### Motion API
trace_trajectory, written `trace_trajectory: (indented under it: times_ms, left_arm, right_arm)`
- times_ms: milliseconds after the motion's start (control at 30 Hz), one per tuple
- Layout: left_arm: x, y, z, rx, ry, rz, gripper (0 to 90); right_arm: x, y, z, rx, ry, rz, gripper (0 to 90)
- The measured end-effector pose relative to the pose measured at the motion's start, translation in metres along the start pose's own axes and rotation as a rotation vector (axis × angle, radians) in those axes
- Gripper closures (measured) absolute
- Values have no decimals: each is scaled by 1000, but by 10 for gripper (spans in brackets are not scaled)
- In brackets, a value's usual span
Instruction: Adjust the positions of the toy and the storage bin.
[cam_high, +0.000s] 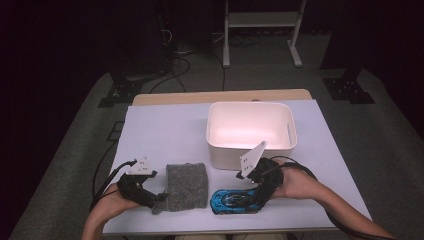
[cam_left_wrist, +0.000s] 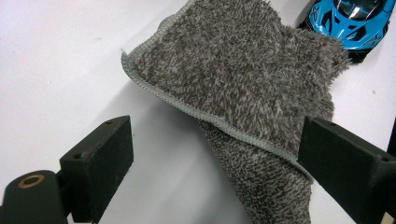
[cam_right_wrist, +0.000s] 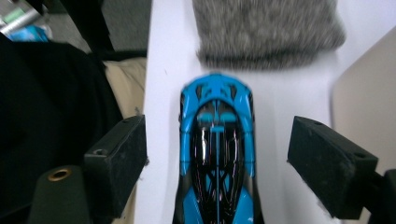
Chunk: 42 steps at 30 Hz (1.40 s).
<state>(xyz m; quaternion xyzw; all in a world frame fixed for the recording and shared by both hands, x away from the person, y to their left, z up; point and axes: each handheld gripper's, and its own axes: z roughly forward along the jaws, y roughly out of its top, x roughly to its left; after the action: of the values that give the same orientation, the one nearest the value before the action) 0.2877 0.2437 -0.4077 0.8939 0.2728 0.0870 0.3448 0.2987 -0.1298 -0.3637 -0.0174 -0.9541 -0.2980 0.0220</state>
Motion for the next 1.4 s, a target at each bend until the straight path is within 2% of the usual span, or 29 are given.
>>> trace_trajectory:
  times_ms: [300,433,467,633,933,1133,1300,1400]
  left_arm:
    - [1,-1,1,3,-1,-3,98]
    - [1,-1,-1,-9,-2,-8,98]
    - [1,-1,-1,-7,-5,-7,98]
    - [1,-2,0,-6,-8,-8,98]
    - [1,-2,-2,-12,-7,-8,98]
    - [1,-2,-1,-3,-9,-1,98]
    - [1,-1,0,0,-11,-2,98]
    - [0,-1,0,-2,-12,-2,98]
  right_arm:
    - [-1,-12,33,62,6,14,175]
    - [-3,-16,45,72,1,26,157]
    - [-3,-17,48,76,-10,23,157]
    - [-5,-18,63,117,-5,21,151]
    - [-6,-20,74,144,-6,23,151]
    - [-6,-23,75,132,-10,21,147]
    - [-4,-23,76,139,-27,9,153]
    - [-1,-21,77,152,-55,-5,178]
